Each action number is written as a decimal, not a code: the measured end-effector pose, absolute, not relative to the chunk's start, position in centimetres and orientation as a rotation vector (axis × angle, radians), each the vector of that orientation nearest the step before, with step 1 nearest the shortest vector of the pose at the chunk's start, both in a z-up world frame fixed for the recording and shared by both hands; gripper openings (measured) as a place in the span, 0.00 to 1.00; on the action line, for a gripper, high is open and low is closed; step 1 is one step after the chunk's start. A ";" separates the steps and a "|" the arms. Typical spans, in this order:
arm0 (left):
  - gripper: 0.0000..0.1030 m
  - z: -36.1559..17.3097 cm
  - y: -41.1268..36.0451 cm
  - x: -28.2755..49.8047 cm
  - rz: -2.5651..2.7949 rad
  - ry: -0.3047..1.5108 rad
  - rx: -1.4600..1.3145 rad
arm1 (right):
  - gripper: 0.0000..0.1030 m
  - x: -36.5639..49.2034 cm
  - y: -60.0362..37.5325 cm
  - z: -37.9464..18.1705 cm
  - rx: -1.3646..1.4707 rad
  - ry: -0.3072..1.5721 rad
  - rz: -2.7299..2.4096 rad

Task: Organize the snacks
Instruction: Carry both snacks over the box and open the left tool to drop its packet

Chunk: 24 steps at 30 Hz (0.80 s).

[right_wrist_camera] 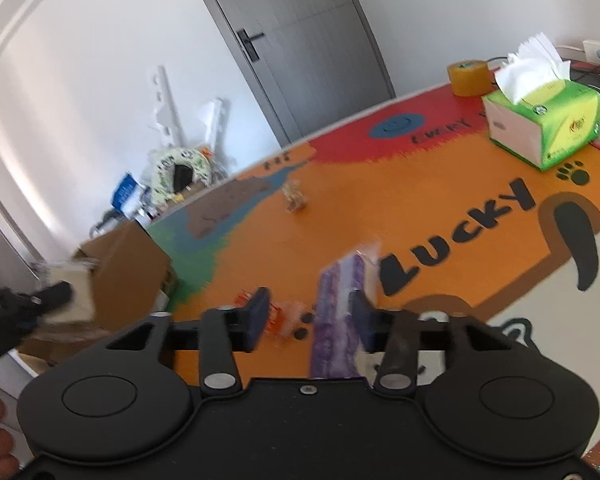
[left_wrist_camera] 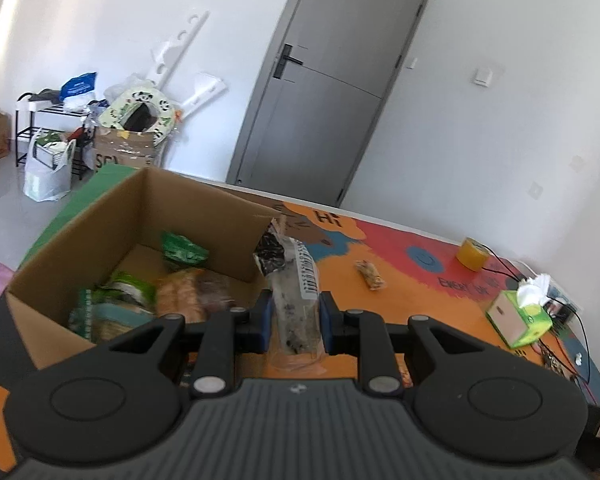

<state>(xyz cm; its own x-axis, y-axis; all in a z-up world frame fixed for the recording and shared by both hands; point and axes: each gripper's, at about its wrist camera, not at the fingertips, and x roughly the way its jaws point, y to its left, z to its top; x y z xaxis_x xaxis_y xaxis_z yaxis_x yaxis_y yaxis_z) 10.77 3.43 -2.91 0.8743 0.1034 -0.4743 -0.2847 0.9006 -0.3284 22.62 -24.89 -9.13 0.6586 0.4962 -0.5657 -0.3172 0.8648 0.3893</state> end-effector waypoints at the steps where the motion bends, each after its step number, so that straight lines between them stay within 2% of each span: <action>1: 0.22 -2.9 3.8 10.6 0.206 0.462 -0.410 | 0.55 22.6 -24.7 -9.3 0.256 0.723 0.457; 10: 0.22 -2.1 5.4 9.6 0.201 0.430 -0.434 | 0.56 22.9 -22.6 -11.4 0.175 0.797 0.418; 12: 0.22 -1.9 5.9 9.4 0.205 0.423 -0.443 | 0.48 22.9 -22.4 -11.5 0.163 0.794 0.409; 13: 0.22 -1.8 6.1 9.3 0.205 0.419 -0.452 | 0.34 22.8 -22.4 -11.5 0.155 0.795 0.406; 17: 0.22 -1.5 6.8 8.9 0.236 0.406 -0.449 | 0.28 22.9 -22.5 -11.4 0.159 0.784 0.428; 24: 0.22 -2.1 8.4 9.1 0.295 0.427 -0.456 | 0.26 22.3 -22.5 -10.1 0.183 0.731 0.462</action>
<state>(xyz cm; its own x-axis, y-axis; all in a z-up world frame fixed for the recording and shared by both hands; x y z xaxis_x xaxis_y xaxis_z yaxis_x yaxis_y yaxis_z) 9.10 8.41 -2.11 0.8704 0.1783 -0.4589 -0.3656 0.8583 -0.3601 22.27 -22.47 -10.07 0.6496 0.4670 -0.5999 -0.3417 0.8843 0.3182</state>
